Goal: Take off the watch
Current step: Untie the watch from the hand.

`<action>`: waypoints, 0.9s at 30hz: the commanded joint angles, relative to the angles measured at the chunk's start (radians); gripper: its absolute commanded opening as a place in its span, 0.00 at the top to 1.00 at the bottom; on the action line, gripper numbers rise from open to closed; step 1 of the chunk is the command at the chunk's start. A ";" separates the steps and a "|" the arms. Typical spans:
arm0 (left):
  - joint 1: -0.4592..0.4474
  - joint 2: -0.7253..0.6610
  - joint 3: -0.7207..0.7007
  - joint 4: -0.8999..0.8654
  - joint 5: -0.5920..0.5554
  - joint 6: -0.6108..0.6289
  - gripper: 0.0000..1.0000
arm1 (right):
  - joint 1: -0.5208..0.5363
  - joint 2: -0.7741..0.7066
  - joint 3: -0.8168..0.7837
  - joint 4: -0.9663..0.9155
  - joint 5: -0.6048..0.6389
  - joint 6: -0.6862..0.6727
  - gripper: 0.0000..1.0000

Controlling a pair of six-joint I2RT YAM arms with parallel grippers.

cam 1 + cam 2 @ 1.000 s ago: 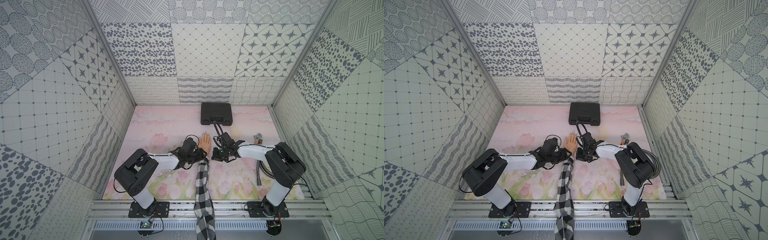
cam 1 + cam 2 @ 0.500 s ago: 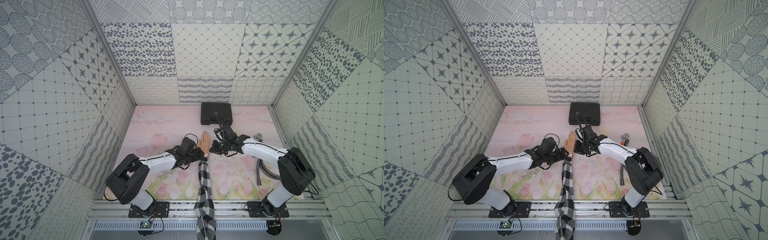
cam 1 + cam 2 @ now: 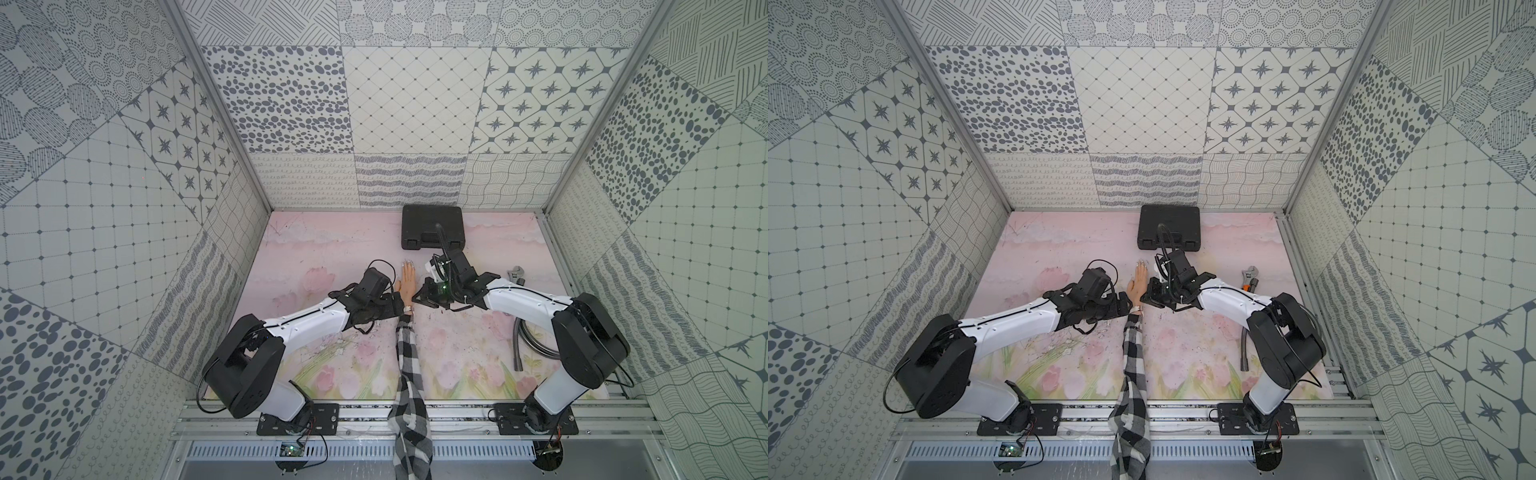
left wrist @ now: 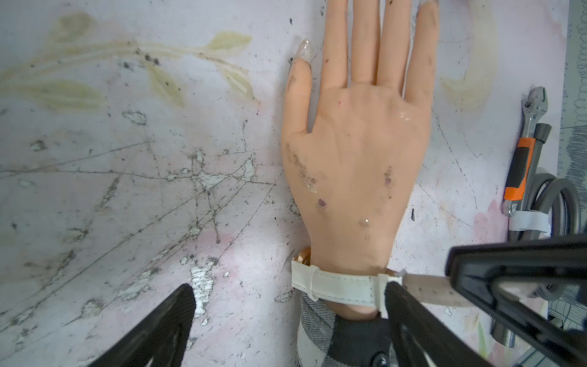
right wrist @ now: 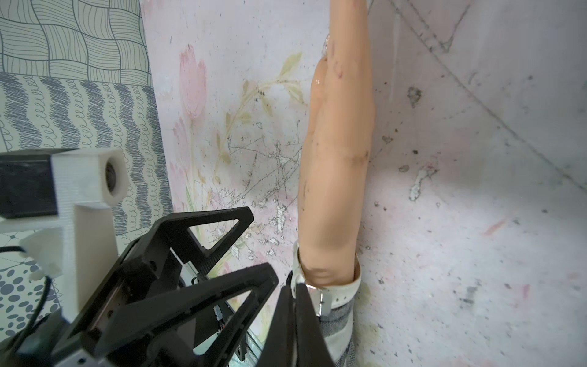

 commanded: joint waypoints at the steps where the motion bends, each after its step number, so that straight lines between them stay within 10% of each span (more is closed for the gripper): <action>1: 0.010 0.016 0.074 -0.136 0.076 0.265 0.13 | -0.005 0.013 -0.005 0.072 -0.008 0.010 1.00; 7: 0.011 0.090 0.129 -0.164 0.162 0.428 0.32 | -0.007 0.021 -0.012 0.072 -0.006 0.007 1.00; 27: -0.014 0.157 0.164 -0.087 0.197 0.523 0.43 | -0.010 0.018 -0.020 0.071 -0.012 0.004 1.00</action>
